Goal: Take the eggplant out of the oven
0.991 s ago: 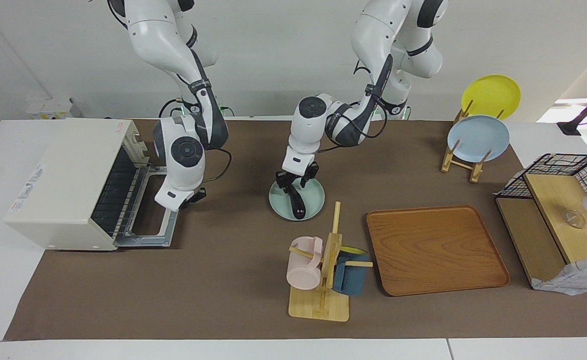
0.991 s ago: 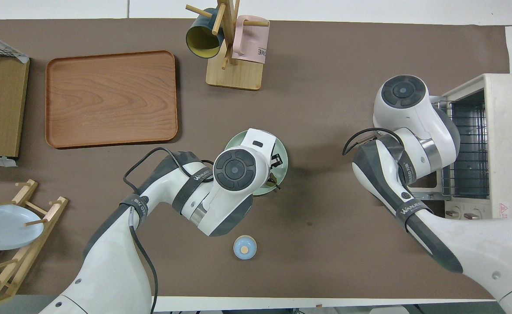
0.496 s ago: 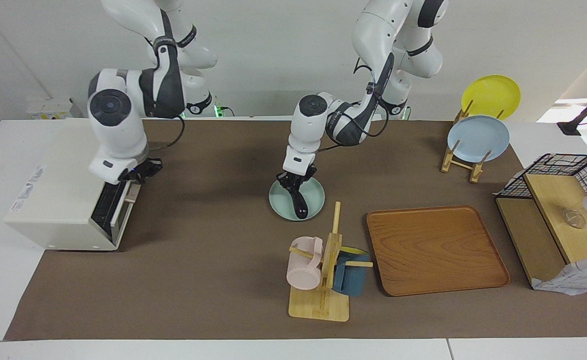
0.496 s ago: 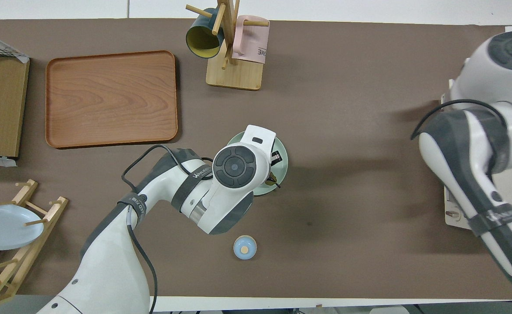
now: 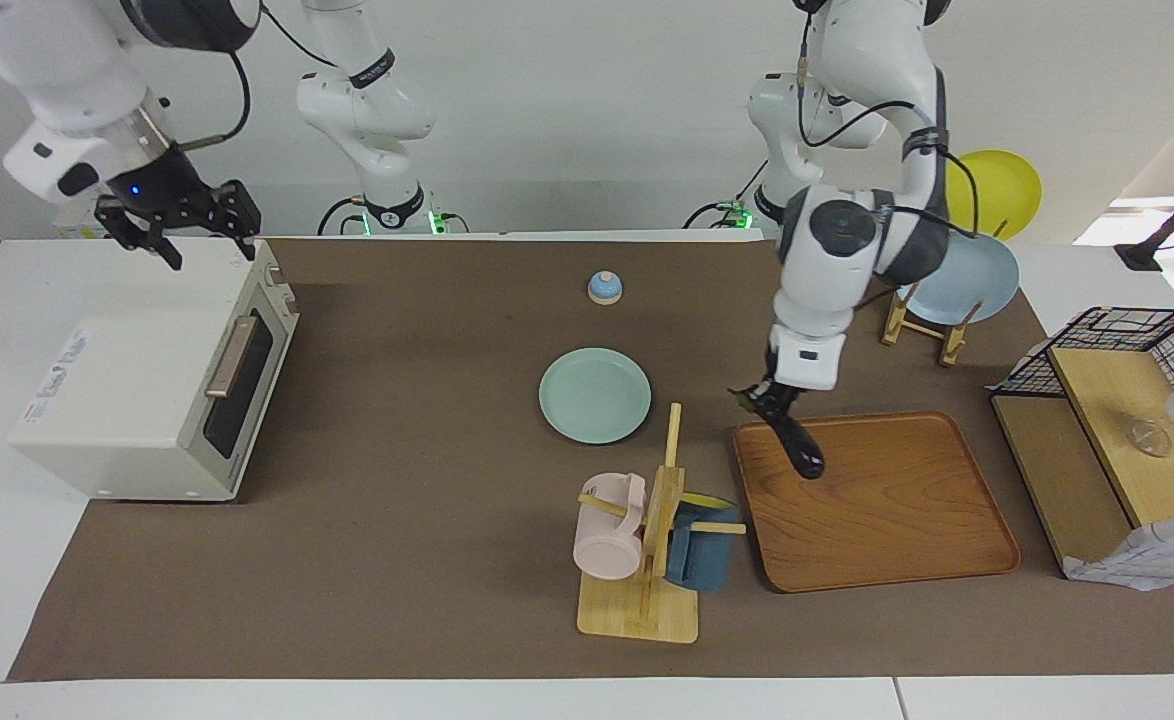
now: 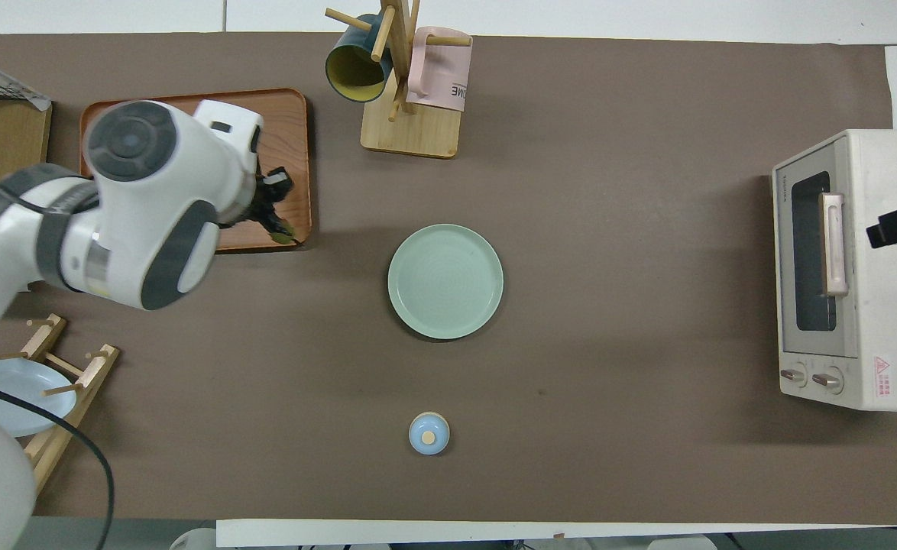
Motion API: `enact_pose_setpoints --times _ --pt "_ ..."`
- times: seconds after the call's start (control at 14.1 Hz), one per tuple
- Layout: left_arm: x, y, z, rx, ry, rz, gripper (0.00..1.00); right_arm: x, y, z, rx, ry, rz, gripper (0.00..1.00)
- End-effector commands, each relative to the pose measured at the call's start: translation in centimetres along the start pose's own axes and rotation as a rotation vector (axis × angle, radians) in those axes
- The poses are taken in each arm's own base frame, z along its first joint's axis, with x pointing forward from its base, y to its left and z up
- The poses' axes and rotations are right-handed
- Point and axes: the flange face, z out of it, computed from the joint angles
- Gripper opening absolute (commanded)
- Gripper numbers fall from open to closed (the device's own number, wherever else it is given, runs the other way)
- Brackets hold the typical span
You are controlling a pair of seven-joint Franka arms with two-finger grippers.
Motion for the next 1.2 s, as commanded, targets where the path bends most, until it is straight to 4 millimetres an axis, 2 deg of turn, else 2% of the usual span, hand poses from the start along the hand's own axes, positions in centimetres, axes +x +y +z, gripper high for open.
enact_pose_setpoints --times 0.0,0.07,0.14,0.21,0.28,0.35,0.42,0.5,0.64,0.71,0.85,0.92,1.13 --pt "5.7 -4.7 5.0 -0.021 -0.009 0.205 0.0 0.9 1.0 1.1 0.022 -0.041 0.03 1.0" --pt "7.0 -4.1 7.1 -0.016 -0.01 0.213 0.01 0.8 1.0 1.5 0.024 -0.05 0.031 1.0" --pt "7.4 -4.2 7.6 -0.015 -0.01 0.212 0.24 0.8 0.9 1.3 0.021 -0.046 0.029 1.0" --pt "7.3 -4.4 7.6 -0.009 -0.024 0.207 0.87 0.9 0.8 1.3 0.02 -0.042 0.027 1.0" --pt "7.3 -4.5 7.5 -0.008 -0.021 0.204 1.0 1.0 0.7 1.2 0.019 -0.039 0.026 1.0" --pt "7.6 -4.8 6.4 -0.012 -0.005 0.195 1.0 0.9 0.8 1.2 0.019 -0.039 0.029 1.0" --pt "8.1 -5.4 3.4 -0.027 0.028 0.184 1.0 0.8 1.0 1.4 0.021 -0.044 0.032 1.0" --pt "8.3 -7.5 -0.8 -0.025 0.033 0.16 1.0 0.7 1.1 1.4 0.017 -0.049 0.032 1.0" --pt "5.4 -10.7 -8.8 0.005 -0.074 0.151 1.0 0.8 1.2 1.4 -0.012 -0.051 0.031 1.0" --pt "3.9 -11.6 -11.2 0.013 -0.11 0.152 1.0 0.8 1.0 1.4 -0.019 -0.052 0.028 1.0" --pt "0.3 -14.4 -17.5 0.025 -0.195 0.174 1.0 0.7 0.8 1.3 -0.018 -0.051 0.026 1.0" --pt "-1.0 -15.9 -19.9 0.019 -0.214 0.224 1.0 0.7 0.8 1.3 -0.018 -0.051 0.024 1.0" --pt "-2.4 -16.9 -24.4 -0.009 -0.197 0.371 1.0 0.7 0.8 1.2 -0.018 -0.049 0.024 1.0"
